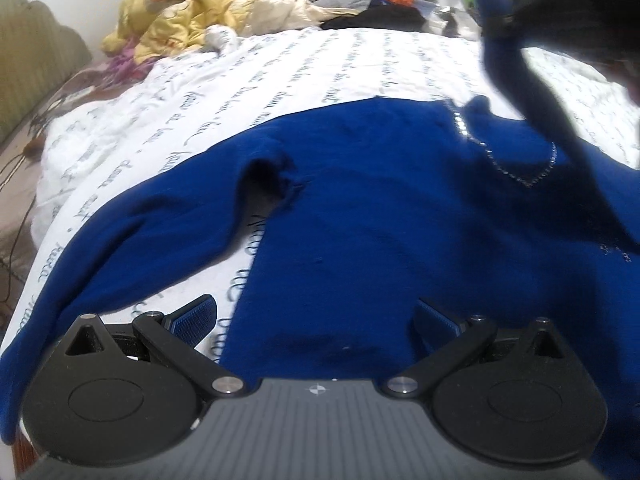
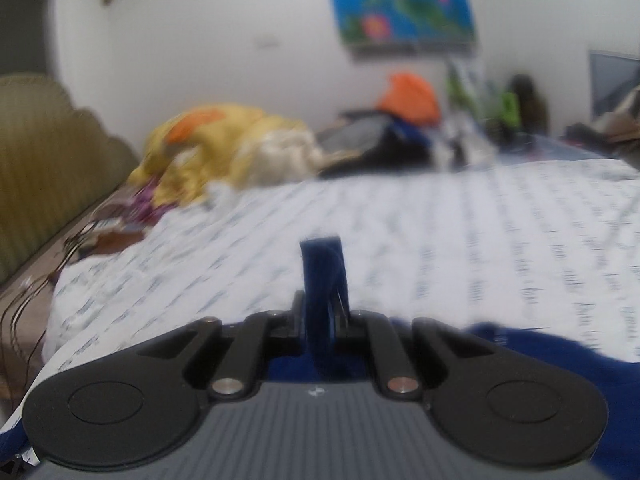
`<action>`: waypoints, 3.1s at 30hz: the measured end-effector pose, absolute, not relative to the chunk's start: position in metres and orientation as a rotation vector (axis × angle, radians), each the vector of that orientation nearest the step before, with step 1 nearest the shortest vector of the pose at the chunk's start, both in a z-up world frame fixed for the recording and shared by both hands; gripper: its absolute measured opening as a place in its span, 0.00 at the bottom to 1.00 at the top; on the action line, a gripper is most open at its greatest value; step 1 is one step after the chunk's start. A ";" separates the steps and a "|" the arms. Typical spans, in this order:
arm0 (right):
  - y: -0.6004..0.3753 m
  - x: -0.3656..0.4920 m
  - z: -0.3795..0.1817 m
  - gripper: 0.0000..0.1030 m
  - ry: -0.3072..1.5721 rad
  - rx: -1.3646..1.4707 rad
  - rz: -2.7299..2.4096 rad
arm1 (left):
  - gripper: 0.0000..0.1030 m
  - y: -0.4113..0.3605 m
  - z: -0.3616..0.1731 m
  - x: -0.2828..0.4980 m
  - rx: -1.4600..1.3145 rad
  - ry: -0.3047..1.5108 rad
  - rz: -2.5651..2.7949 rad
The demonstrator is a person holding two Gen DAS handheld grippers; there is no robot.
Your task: Fold small clothes
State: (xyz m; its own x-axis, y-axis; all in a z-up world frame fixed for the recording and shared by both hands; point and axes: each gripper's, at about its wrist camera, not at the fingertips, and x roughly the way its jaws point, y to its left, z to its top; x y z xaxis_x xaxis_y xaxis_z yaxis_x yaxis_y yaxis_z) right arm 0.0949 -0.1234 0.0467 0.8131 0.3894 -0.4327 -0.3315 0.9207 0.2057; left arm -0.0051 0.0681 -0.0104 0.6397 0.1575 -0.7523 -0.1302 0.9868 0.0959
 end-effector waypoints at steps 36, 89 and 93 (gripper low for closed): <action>-0.066 0.100 -0.019 0.74 0.803 0.045 0.603 | 1.00 0.094 -0.010 -0.014 0.014 0.867 0.227; -0.293 0.017 0.012 0.75 0.601 0.438 0.240 | 0.04 0.000 0.145 0.094 -0.221 0.774 -0.526; -0.322 0.009 0.014 0.75 0.571 0.480 0.168 | 0.04 -0.050 0.108 0.128 -0.162 0.869 -0.565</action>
